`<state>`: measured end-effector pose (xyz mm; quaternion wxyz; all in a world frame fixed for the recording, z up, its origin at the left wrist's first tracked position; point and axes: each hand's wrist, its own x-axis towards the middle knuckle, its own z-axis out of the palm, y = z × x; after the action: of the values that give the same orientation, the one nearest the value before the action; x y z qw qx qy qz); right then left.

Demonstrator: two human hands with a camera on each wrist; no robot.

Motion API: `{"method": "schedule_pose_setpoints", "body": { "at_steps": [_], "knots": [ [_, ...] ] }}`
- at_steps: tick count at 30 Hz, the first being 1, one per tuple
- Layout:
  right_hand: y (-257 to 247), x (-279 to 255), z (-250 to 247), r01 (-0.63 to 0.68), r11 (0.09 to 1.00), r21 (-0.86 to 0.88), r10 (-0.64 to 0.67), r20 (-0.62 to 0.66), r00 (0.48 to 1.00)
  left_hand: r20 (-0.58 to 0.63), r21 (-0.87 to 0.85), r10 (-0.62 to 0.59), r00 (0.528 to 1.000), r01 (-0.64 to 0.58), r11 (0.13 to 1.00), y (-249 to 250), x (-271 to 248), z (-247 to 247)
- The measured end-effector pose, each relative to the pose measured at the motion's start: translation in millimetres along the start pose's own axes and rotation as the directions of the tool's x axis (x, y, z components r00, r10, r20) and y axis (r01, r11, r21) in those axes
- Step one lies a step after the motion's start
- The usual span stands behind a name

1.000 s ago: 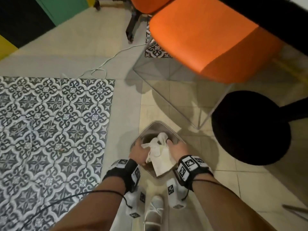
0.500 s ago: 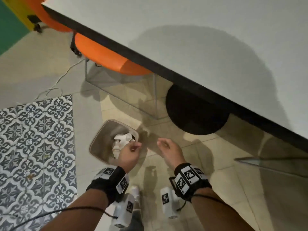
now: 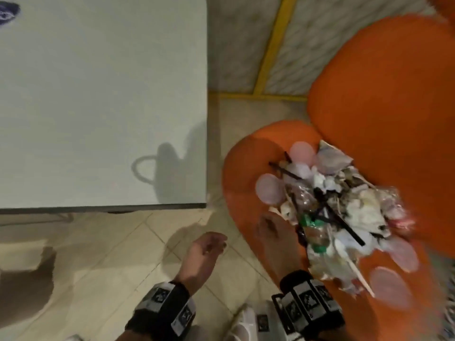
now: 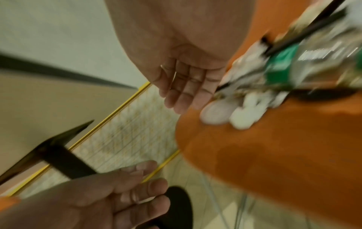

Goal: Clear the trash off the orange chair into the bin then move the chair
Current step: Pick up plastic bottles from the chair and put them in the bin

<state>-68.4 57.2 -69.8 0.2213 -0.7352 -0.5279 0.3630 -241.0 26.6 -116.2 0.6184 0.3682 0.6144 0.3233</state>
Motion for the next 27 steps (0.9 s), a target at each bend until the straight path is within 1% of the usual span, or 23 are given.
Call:
{"method": "schedule_pose_setpoints", "body": {
  "at_steps": [2,3,5,7,8,9,10,11,12,13,14,15,16,17,19,21,23,25,27],
  "knots": [
    [23.0,3.6,-50.1,0.016,0.996,0.083,-0.008,-0.094,0.996,0.072,0.000,0.005,0.997,-0.005,1.000,13.0,8.3,54.8],
    [30.9,4.4,-71.9,0.018,0.993,0.114,-0.002,-0.137,0.991,0.106,0.045,0.021,0.994,-0.026,0.999,20.0,11.8,77.9],
    [47.4,6.4,-109.6,0.034,0.993,0.109,-0.007,-0.232,0.973,0.158,0.159,0.057,0.986,-0.082,0.984,34.7,18.0,116.2],
    [69.0,10.1,-139.6,0.079,0.995,0.061,-0.051,-0.364,0.930,0.123,0.190,0.098,0.988,-0.120,0.974,48.1,27.3,146.4],
    [78.3,11.6,-151.6,0.099,0.995,0.013,-0.084,-0.427,0.900,0.101,0.245,0.139,0.985,-0.160,0.956,54.0,32.5,158.0],
    [87.0,14.2,-164.2,0.098,0.995,-0.018,-0.095,-0.483,0.871,0.095,0.337,0.203,0.974,-0.224,0.915,59.3,38.2,168.9],
    [98.0,19.0,-176.8,0.078,0.997,-0.025,-0.079,-0.534,0.842,0.115,0.429,0.276,0.954,-0.299,0.853,64.1,45.8,180.3],
    [105.9,25.2,-185.4,0.051,0.999,-0.016,-0.051,-0.569,0.821,0.134,0.490,0.351,0.927,-0.370,0.789,69.1,52.0,185.5],
    [117.5,32.8,-195.4,0.018,1.000,-0.003,-0.016,-0.605,0.796,0.162,0.540,0.401,0.901,-0.422,0.729,74.0,59.9,192.3],
    [130.5,42.6,-205.5,-0.032,0.999,-0.003,0.023,-0.640,0.768,0.179,0.573,0.420,0.889,-0.442,0.690,78.8,68.2,200.2],
    [144.3,54.1,-214.7,-0.097,0.995,-0.026,0.056,-0.659,0.750,0.166,0.600,0.406,0.898,-0.419,0.682,84.7,76.2,205.8],
    [156.9,65.8,-223.1,-0.175,0.983,-0.058,0.095,-0.655,0.750,0.125,0.621,0.367,0.922,-0.362,0.695,88.7,86.4,211.3],
    [168.9,78.1,-230.6,-0.252,0.963,-0.090,0.142,-0.628,0.765,0.077,0.645,0.317,0.945,-0.290,0.707,93.6,96.8,217.8],
    [178.0,90.3,-237.1,-0.316,0.940,-0.131,0.184,-0.585,0.790,0.038,0.666,0.264,0.964,-0.222,0.712,97.4,109.0,223.4],
    [188.7,112.6,-245.5,-0.388,0.886,-0.255,0.243,-0.456,0.856,-0.013,0.709,0.181,0.983,-0.119,0.695,104.4,130.7,232.5],
    [196.0,133.8,-248.6,-0.396,0.828,-0.397,0.271,-0.336,0.902,-0.053,0.747,0.126,0.991,-0.045,0.664,110.4,146.2,240.3],
    [200.6,146.5,-247.8,-0.381,0.785,-0.488,0.281,-0.268,0.922,-0.078,0.738,0.070,0.995,0.010,0.675,112.2,153.6,245.2],
    [205.8,156.2,-246.6,-0.386,0.775,-0.500,0.290,-0.261,0.921,-0.074,0.717,0.043,0.996,0.023,0.697,112.5,157.6,250.3],
    [207.0,158.0,-245.2,-0.396,0.790,-0.468,0.283,-0.296,0.912,-0.021,0.708,0.043,0.999,-0.016,0.706,109.2,159.0,254.3]
  ]
}}
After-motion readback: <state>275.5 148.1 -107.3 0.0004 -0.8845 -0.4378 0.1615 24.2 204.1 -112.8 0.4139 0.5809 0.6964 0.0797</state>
